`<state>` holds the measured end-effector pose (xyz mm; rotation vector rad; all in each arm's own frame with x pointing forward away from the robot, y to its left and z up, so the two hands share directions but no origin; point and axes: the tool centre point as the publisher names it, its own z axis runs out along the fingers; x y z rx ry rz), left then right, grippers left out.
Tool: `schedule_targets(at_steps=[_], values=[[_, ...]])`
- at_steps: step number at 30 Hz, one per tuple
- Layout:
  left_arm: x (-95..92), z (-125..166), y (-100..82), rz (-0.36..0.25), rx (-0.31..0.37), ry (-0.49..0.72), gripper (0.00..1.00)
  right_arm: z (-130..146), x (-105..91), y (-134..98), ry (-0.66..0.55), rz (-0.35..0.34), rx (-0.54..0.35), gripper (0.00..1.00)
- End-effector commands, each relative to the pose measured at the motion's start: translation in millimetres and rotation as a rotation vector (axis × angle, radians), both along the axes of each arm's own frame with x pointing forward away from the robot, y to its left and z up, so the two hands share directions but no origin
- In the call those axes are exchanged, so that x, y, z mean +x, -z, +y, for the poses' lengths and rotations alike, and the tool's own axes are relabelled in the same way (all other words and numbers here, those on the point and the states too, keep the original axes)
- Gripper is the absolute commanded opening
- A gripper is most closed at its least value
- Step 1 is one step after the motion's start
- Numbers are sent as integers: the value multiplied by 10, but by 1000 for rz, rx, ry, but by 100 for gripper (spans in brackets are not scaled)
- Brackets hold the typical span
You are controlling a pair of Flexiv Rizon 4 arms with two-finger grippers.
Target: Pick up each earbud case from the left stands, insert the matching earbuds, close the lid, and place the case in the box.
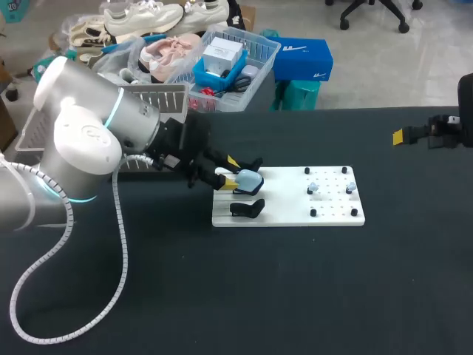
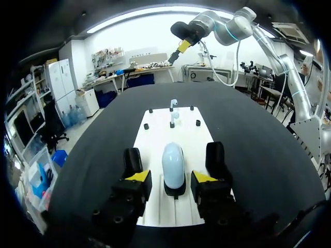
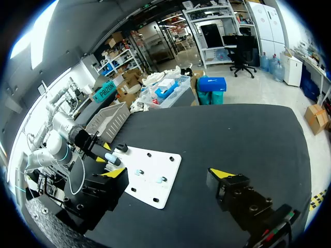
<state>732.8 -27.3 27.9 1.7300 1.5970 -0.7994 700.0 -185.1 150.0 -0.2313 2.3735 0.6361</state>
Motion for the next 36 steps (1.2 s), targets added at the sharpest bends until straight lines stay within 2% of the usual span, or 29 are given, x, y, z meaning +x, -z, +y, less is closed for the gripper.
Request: schedule_targets(at_steps=[1, 8, 14, 31, 36], values=[[17, -8, 16, 1, -9, 5, 50, 0, 0, 0, 0, 0, 0, 100], [5, -34, 33, 6, -20, 3, 48, 0, 0, 0, 0, 0, 0, 100], [-1, -56, 54, 16, -30, -3, 43, 0, 0, 0, 0, 0, 0, 100], [-32, -123, 60, 19, -46, 7, 42, 0, 0, 0, 0, 0, 0, 100], [-34, -130, 61, 19, -53, 11, 39, 0, 0, 0, 0, 0, 0, 100]])
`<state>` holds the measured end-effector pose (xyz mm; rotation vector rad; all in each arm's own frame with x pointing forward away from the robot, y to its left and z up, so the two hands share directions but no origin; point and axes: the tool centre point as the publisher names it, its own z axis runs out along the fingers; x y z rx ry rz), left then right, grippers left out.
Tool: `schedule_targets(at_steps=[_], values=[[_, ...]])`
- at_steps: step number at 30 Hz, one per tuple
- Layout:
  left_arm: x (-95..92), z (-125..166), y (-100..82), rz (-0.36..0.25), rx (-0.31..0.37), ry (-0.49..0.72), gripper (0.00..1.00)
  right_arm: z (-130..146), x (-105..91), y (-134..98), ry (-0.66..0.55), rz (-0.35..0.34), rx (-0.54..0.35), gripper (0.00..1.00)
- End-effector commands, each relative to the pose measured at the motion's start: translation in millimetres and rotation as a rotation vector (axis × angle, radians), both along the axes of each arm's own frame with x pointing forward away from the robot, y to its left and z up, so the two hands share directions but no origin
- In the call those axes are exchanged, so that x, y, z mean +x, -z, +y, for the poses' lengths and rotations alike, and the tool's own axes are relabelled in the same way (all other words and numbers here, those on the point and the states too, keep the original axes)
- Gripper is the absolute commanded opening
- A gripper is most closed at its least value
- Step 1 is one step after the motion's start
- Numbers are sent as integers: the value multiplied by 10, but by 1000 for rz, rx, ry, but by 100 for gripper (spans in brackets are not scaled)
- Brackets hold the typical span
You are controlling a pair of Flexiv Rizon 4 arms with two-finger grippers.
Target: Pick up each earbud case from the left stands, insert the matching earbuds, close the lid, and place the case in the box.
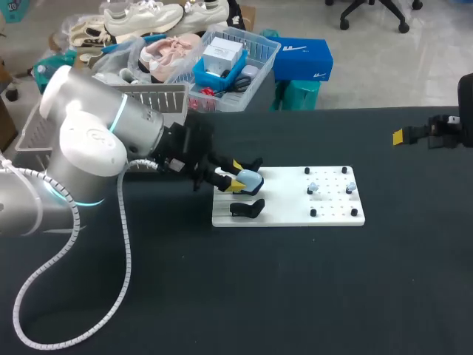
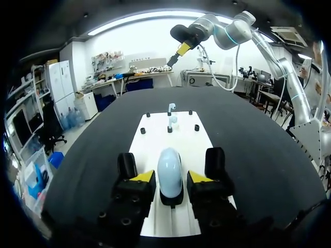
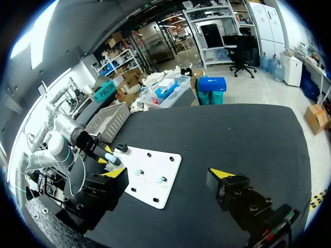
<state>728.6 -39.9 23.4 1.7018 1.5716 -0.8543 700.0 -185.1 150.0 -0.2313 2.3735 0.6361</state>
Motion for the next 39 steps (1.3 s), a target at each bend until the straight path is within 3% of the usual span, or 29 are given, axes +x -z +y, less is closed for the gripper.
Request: schedule_targets(at_steps=[1, 15, 18, 20, 24, 26, 33, 39], values=[[8, -5, 16, 0, -7, 2, 37, 0, 0, 0, 0, 0, 0, 100], [-12, -41, 24, 7, -14, 12, 36, 0, 0, 0, 0, 0, 0, 100], [-14, -49, 20, 5, -15, 16, 28, 0, 0, 0, 0, 0, 0, 100], [-16, -51, 19, 4, -14, 17, 15, 0, 0, 0, 0, 0, 0, 100], [-28, -57, 18, 4, -12, 21, 8, 0, 0, 0, 0, 0, 0, 100], [-34, -58, 20, 4, -13, 23, 0, 0, 0, 0, 0, 0, 0, 100], [-45, -19, -23, -9, -19, 16, 0, 0, 0, 0, 0, 0, 0, 100], [-25, 64, -179, -50, -37, -8, 0, 0, 0, 0, 0, 0, 0, 100]])
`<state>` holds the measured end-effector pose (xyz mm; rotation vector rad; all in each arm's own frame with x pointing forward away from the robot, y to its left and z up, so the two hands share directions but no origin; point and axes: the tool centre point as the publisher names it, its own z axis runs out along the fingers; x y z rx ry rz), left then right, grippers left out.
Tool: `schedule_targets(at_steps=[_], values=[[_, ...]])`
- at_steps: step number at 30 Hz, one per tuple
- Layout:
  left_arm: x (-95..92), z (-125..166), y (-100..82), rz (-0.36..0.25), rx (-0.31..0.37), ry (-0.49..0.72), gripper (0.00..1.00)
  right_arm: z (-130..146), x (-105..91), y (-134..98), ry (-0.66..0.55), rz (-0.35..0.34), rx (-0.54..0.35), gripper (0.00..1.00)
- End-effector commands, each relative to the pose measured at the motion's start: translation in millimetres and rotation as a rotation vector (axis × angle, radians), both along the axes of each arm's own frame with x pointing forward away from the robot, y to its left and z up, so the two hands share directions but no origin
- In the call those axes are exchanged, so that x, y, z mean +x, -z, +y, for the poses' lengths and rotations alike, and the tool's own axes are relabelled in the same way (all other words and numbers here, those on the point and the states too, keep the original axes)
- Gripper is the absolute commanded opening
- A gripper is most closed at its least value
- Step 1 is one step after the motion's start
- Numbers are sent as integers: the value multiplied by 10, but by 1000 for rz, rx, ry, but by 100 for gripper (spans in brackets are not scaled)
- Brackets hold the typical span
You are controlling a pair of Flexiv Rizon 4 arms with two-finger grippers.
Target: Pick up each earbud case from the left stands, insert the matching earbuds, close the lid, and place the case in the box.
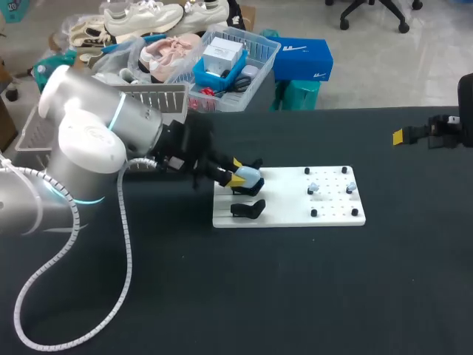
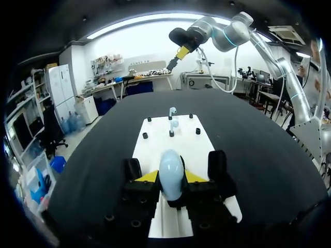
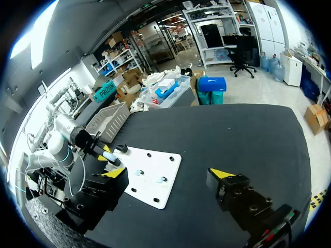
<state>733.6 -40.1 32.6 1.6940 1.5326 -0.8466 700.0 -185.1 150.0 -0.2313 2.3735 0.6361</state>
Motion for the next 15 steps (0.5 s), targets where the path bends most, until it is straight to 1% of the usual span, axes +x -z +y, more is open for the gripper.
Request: schedule_targets(at_steps=[1, 9, 12, 15], values=[[-76, 76, -119, -31, -18, -15, 0, 0, 0, 0, 0, 0, 0, 100], [-116, 120, -397, -100, -81, 7, 0, 0, 0, 0, 0, 0, 0, 100], [-144, 85, -547, -144, -98, 34, 0, 0, 0, 0, 0, 0, 0, 100], [-170, 40, -665, -170, -115, 51, 0, 0, 0, 0, 0, 0, 0, 100]])
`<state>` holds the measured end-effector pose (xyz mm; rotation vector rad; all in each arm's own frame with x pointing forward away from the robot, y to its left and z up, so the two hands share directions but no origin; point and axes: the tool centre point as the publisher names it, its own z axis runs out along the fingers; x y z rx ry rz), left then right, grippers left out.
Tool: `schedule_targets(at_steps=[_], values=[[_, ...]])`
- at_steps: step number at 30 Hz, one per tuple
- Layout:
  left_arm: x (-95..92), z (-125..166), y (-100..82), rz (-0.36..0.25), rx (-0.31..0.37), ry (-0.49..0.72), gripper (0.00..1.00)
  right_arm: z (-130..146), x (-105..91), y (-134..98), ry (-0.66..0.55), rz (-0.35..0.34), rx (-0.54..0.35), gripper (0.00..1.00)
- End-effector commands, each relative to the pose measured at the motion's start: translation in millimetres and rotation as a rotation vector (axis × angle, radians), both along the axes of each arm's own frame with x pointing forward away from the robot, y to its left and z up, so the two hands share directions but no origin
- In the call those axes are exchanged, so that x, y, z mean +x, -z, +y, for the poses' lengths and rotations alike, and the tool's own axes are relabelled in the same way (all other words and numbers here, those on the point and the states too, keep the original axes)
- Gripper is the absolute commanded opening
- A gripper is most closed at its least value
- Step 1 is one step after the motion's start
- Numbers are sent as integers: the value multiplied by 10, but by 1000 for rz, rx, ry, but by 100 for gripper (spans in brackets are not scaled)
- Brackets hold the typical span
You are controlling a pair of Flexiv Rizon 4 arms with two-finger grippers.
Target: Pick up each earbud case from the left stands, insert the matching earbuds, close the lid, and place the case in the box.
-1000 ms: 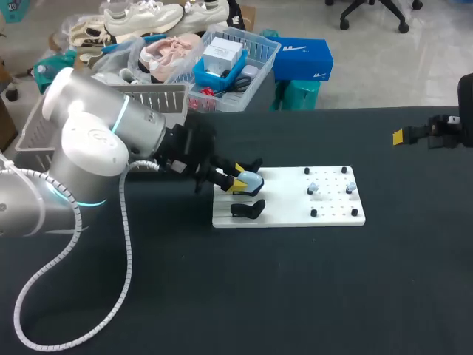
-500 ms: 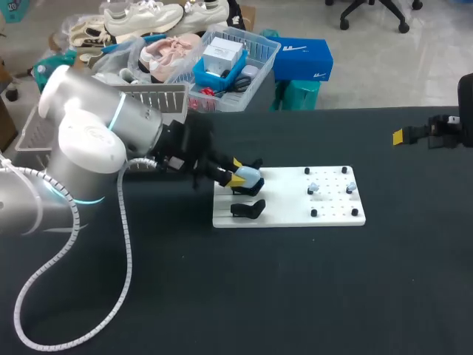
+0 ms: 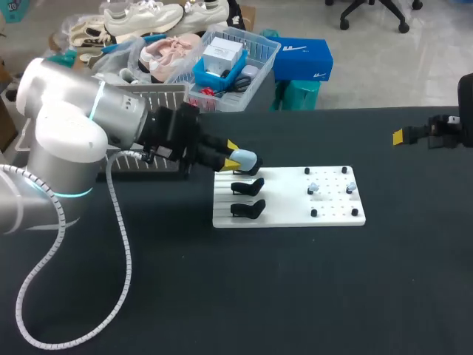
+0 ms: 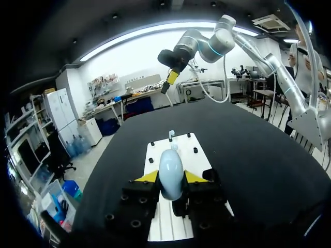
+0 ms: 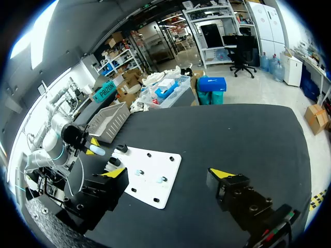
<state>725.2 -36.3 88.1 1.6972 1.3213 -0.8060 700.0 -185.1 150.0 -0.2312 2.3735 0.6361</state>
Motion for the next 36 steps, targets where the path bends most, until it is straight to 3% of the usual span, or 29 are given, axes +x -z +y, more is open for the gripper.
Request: schedule_targets(at_steps=[1, 19, 36], values=[[-96, -26, -161, -34, -24, -11, 0, 0, 0, 0, 0, 0, 0, 100], [-192, -266, -413, -21, -117, 29, 0, 0, 0, 0, 0, 0, 0, 100], [-174, -284, -421, 6, -147, 37, 0, 0, 0, 0, 0, 0, 0, 100]])
